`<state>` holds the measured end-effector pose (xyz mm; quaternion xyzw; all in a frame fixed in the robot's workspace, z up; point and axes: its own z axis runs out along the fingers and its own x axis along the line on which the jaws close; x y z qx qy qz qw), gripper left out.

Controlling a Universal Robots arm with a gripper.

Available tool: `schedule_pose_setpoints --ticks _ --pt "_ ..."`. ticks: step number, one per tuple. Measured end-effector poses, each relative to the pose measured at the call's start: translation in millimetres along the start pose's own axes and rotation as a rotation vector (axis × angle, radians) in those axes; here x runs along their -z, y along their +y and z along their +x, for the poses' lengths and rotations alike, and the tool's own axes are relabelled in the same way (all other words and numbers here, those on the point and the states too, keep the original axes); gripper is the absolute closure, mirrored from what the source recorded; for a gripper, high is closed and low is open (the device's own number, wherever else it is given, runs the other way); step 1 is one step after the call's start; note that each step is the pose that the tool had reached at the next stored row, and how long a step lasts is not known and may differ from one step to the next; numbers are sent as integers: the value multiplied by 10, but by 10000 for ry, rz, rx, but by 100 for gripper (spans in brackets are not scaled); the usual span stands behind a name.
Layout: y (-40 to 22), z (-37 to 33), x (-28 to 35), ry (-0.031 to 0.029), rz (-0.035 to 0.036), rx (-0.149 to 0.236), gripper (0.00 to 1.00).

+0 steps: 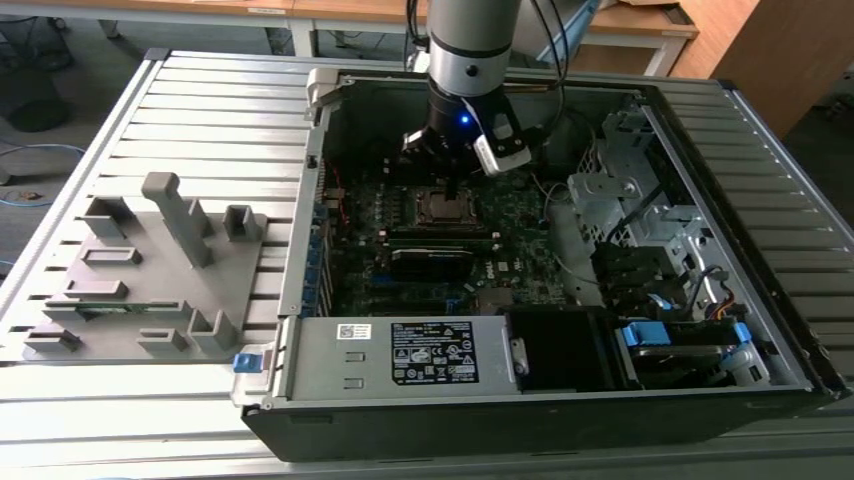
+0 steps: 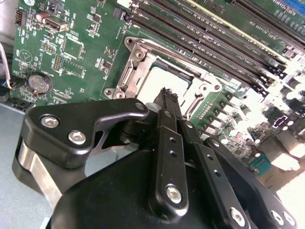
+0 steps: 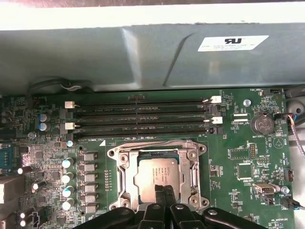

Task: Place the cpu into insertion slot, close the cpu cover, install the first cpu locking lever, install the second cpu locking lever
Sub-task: 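Install the second cpu locking lever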

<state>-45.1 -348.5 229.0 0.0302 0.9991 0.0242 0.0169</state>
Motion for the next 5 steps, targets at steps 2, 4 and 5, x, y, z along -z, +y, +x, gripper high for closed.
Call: schedule_pose_setpoints --ticks 2,4,5 --pt "1 -1 18 1 2 0 89" --pt "1 -1 35 1 2 0 89" --pt "1 -1 36 1 2 0 89"
